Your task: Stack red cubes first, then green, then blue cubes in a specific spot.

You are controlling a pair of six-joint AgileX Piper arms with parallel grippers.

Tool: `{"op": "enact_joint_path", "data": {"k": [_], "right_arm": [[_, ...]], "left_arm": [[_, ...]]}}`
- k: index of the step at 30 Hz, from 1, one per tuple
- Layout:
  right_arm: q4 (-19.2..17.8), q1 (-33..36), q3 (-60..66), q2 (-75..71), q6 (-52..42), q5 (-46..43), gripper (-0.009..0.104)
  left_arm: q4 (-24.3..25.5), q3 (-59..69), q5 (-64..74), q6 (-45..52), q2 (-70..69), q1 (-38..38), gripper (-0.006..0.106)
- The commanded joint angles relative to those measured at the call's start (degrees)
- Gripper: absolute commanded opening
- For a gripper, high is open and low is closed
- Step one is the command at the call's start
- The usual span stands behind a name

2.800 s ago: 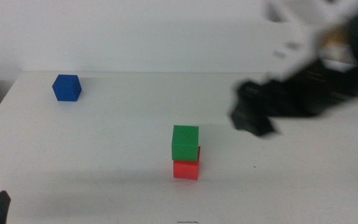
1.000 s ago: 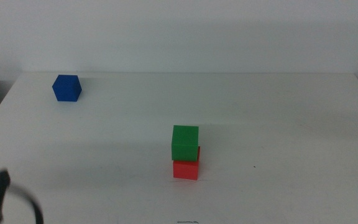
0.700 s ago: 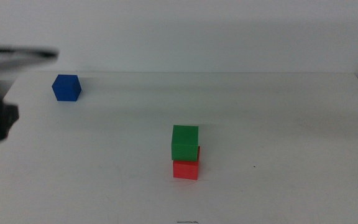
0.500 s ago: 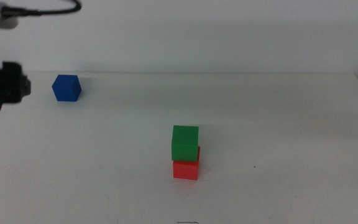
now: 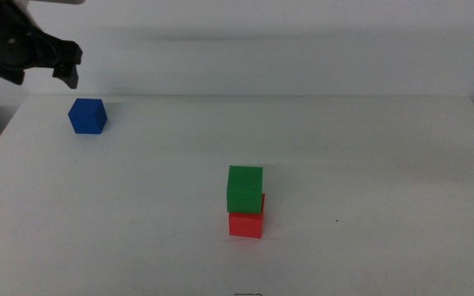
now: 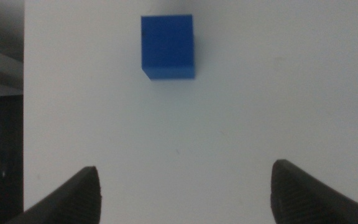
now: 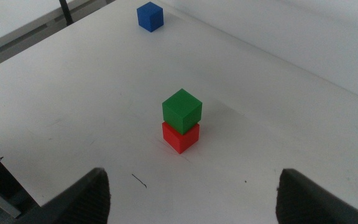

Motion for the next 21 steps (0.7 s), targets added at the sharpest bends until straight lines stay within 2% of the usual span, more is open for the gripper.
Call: {"op": "enact_joint_path", "data": {"k": [1, 8, 17, 21], "right_arm": [[-1.1, -0.3, -1.3, 0.2, -0.7, -3.8, 0.074], [-1.1, -0.3, -1.3, 0.2, -0.7, -3.8, 0.074], [-1.1, -0.3, -1.3, 0.2, -0.7, -3.8, 0.074], [-1.1, -0.3, -1.3, 0.2, -0.7, -3.8, 0.074]], "left_arm": [[-0.8, -7.9, 0.8, 0.9, 2.8, 1.0, 0.094], [-0.8, -23.2, 4.5, 2.5, 16.1, 3.3, 0.094], [-8.7, -36.3, 4.5, 9.4, 28.9, 3.8, 0.094], [-9.4, -38.7, 3.6, 9.6, 32.3, 3.8, 0.094]]}}
